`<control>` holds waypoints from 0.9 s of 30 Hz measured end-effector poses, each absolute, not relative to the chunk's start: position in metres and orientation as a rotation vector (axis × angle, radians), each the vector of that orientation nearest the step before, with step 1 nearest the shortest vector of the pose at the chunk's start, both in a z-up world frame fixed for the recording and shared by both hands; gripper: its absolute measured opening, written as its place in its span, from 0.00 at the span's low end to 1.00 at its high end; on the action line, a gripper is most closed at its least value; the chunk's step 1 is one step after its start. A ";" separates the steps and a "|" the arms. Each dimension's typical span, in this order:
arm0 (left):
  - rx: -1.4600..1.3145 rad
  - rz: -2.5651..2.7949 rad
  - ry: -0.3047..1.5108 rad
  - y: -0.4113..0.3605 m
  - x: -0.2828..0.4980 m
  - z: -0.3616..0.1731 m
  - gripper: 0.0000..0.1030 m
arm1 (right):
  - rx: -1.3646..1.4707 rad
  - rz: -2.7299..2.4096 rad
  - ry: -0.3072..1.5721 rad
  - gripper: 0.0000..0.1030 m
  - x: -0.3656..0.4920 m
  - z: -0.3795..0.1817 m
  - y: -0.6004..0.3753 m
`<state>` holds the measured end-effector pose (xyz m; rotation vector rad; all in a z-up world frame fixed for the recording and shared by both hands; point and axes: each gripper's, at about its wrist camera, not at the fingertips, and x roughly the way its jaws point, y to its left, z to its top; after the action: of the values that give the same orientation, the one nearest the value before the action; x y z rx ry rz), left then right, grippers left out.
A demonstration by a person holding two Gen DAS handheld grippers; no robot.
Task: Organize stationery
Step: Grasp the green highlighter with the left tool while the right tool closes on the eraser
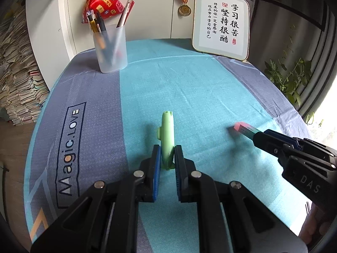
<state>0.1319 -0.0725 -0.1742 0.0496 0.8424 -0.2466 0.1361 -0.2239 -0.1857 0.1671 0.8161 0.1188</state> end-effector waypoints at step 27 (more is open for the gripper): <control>0.053 -0.196 0.784 -0.049 0.127 -0.150 0.10 | 0.115 0.168 0.813 0.41 0.146 -0.165 -0.221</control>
<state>0.1273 -0.0495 -0.1503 0.0530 0.7845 -0.1962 0.1465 -0.2210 -0.1649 0.1151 0.8131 0.1682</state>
